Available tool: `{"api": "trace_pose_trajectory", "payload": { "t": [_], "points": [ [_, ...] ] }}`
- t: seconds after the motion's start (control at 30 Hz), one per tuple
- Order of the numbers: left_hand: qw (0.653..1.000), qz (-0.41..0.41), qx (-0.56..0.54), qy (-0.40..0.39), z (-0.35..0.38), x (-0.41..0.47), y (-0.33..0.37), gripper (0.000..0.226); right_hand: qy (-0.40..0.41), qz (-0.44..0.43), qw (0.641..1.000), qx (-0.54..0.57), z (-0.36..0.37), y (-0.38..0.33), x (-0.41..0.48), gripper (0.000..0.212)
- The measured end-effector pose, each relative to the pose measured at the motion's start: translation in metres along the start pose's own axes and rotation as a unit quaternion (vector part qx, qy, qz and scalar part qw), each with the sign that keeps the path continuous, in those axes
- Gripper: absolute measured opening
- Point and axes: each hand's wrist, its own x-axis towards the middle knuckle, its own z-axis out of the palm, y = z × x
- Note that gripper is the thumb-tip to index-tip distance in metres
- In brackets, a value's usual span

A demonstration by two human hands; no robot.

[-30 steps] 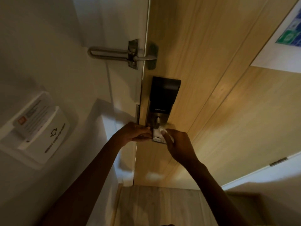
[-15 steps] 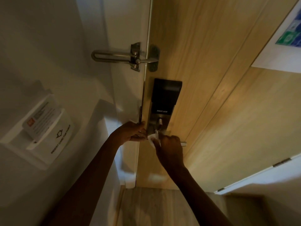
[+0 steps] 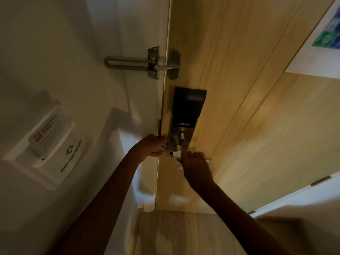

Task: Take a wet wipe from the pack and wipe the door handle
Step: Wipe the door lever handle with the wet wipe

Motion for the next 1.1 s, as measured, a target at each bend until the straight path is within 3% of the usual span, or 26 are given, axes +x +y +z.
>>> {"api": "trace_pose_trajectory", "payload": {
  "t": [0.13, 0.3, 0.43, 0.57, 0.9, 1.1],
  "points": [
    [1.0, 0.001, 0.007, 0.003, 0.0, -0.001, 0.001, 0.055, -0.002, -0.027, 0.999, -0.021, -0.003, 0.005, 0.004, 0.03],
    [1.0, -0.01, 0.016, 0.011, 0.003, -0.002, 0.005, 0.054, 0.009, 0.054, 0.998, 0.023, 0.002, -0.013, 0.008, 0.029],
    [1.0, -0.001, 0.023, 0.013, 0.003, -0.002, 0.003, 0.055, 0.011, 0.004, 0.999, 0.033, 0.003, 0.002, 0.0, 0.022],
    [1.0, 0.009, 0.02, 0.009, 0.003, -0.002, 0.001, 0.055, 0.004, -0.061, 0.998, 0.032, 0.002, 0.033, -0.007, 0.034],
    [0.999, 0.023, 0.011, 0.02, 0.004, -0.002, -0.003, 0.054, -0.03, -0.089, 0.995, 0.026, -0.011, 0.07, -0.017, 0.033],
    [0.999, 0.026, 0.026, 0.016, 0.005, -0.005, 0.001, 0.055, -0.128, -0.115, 0.982, 0.075, -0.04, 0.104, -0.011, 0.029]
  ]
}}
